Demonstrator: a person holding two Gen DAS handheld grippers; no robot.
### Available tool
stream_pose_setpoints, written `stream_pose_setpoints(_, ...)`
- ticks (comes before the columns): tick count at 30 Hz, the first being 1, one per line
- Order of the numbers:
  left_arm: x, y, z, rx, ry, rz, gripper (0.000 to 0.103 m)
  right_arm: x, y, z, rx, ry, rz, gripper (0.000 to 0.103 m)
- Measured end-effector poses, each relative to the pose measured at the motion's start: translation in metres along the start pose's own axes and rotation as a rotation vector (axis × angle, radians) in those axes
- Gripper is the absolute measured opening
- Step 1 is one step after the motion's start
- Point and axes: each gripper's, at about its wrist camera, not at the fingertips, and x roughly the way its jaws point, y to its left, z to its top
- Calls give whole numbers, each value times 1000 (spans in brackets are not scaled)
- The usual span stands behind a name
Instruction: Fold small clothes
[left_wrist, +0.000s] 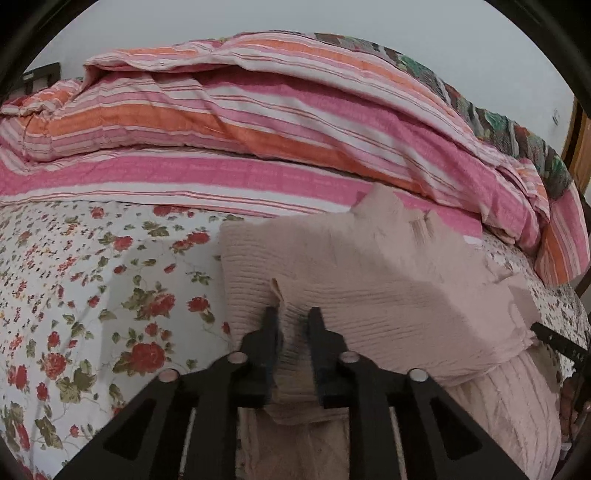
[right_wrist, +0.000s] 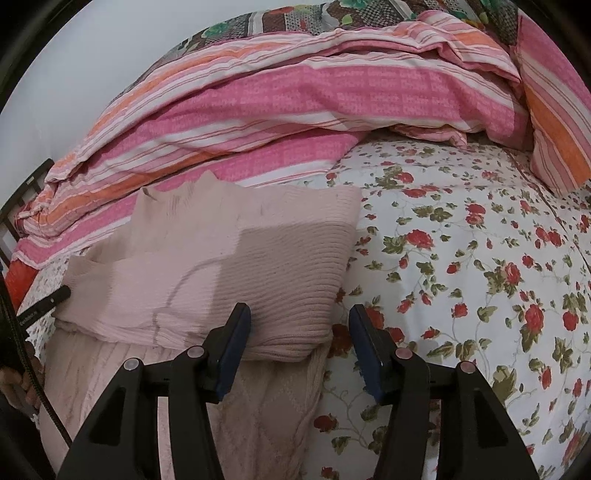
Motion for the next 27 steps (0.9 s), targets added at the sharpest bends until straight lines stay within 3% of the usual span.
stream_pose_setpoints(4, 3, -5, -1, 25, 9, 16, 23, 0, 2, -1, -7, 0, -13, 55)
stream_pose_setpoints(7, -6, -1, -2, 4, -37, -16, 6, -1, 3, -1, -11, -2, -18, 55)
stream_pose_setpoints(12, -26, 4, 0, -26, -128, -50, 6, -6, 3, 0, -5, -23, -12, 56)
stream_pose_setpoints(17, -11, 8, 2, -46, -61, -25, 6, -1, 4, 1, -13, 5, -23, 56)
stream_pose_setpoints(21, -7, 8, 0, -42, -31, -3, 12, -2, 3, 1, -15, -1, -27, 56)
stream_pose_setpoints(23, -8, 6, -1, -31, -33, 18, 24, -6, 4, 0, -17, -13, -26, 56)
stream_pose_setpoints(27, -11, 2, -3, -5, -38, 25, 32, -15, 3, 1, -16, -45, -13, 56)
